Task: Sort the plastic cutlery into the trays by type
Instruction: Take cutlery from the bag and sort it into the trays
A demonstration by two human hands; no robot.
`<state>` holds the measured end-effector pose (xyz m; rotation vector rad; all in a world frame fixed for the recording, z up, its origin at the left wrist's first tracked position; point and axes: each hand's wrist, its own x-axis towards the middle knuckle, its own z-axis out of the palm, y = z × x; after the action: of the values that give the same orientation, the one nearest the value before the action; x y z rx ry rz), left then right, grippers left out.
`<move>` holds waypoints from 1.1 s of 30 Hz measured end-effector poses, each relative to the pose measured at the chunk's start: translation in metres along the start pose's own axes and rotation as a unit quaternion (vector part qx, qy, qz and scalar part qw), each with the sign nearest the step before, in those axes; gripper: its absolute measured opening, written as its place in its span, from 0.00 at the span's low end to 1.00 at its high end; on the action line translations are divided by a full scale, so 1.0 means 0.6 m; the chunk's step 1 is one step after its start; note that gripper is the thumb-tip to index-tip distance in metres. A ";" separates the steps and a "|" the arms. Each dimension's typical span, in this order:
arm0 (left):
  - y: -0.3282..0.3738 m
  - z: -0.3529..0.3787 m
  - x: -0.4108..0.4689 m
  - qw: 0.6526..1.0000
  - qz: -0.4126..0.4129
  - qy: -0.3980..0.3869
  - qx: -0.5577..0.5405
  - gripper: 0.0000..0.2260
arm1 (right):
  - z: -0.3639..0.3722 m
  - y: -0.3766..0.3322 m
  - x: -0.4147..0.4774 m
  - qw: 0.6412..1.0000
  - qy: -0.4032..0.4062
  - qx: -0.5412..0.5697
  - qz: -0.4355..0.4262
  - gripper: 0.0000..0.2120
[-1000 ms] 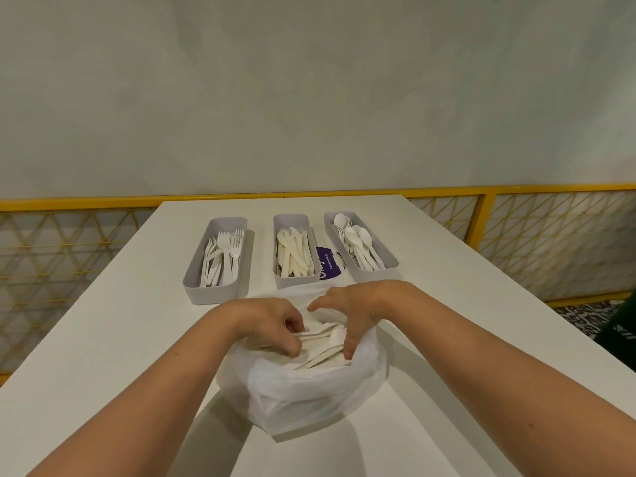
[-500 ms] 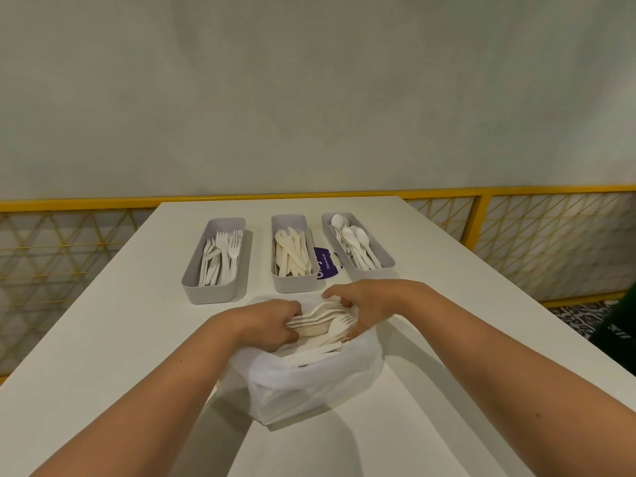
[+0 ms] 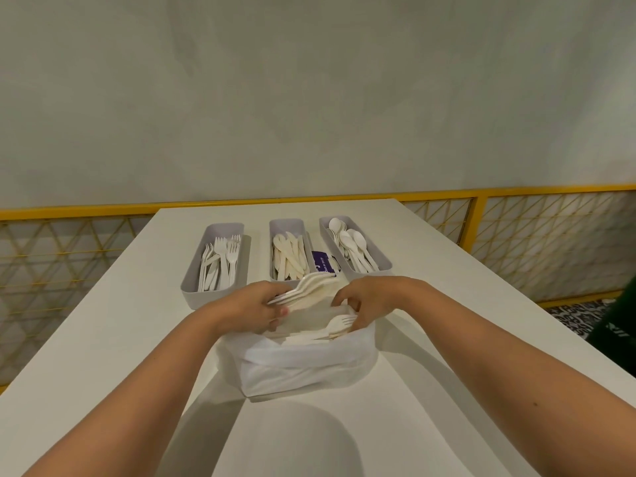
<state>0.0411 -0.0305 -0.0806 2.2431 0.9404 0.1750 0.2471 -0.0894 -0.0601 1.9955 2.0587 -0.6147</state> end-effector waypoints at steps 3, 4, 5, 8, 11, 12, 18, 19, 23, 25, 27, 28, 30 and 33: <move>-0.001 -0.010 -0.002 0.999 0.002 0.024 -0.049 0.08 | -0.001 0.001 -0.001 0.999 -0.010 0.031 -0.001 0.28; -0.002 -0.013 -0.002 0.997 0.008 0.036 -0.068 0.07 | -0.001 -0.001 0.000 0.999 -0.015 0.037 -0.003 0.27; -0.003 -0.016 -0.001 0.995 0.018 0.046 -0.090 0.07 | -0.002 -0.003 0.000 0.999 -0.020 0.038 -0.006 0.27; 0.002 -0.020 0.010 0.979 0.049 0.070 -0.186 0.07 | -0.007 -0.014 0.004 0.999 -0.032 0.029 -0.016 0.23; 0.012 -0.021 0.029 0.941 0.046 0.105 -0.320 0.08 | -0.015 -0.025 0.010 0.998 -0.034 0.038 -0.026 0.22; 0.014 -0.021 0.037 0.924 0.047 0.115 -0.361 0.08 | -0.018 -0.028 0.013 0.998 -0.034 0.042 -0.031 0.21; 0.011 -0.023 0.072 0.827 0.034 0.167 -0.536 0.07 | -0.033 -0.035 0.030 0.991 0.072 0.092 -0.068 0.15; 0.010 -0.022 0.076 0.814 0.026 0.173 -0.553 0.07 | -0.035 -0.038 0.032 0.981 0.121 0.127 -0.080 0.12; 0.000 -0.023 0.090 0.780 0.008 0.192 -0.596 0.06 | -0.047 -0.063 0.043 0.928 0.259 0.252 -0.085 0.09; -0.002 -0.023 0.095 0.763 0.006 0.199 -0.615 0.07 | -0.050 -0.075 0.053 0.917 0.276 0.274 -0.083 0.08; -0.001 -0.025 0.097 0.751 0.000 0.200 -0.629 0.06 | -0.051 -0.082 0.062 0.918 0.273 0.278 -0.077 0.08; -0.001 -0.027 0.098 0.745 -0.007 0.200 -0.636 0.05 | -0.050 -0.083 0.067 0.919 0.268 0.280 -0.073 0.07; -0.004 -0.033 0.098 0.737 -0.024 0.205 -0.644 0.06 | -0.044 -0.085 0.074 0.921 0.247 0.296 -0.062 0.07; -0.013 -0.043 0.102 0.723 -0.028 0.226 -0.652 0.15 | -0.034 -0.088 0.077 0.931 0.152 0.328 -0.053 0.14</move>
<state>0.0716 0.0287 -0.0744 0.8254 0.7040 1.0349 0.1948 -0.0389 -0.0536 2.4657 2.3700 -1.2197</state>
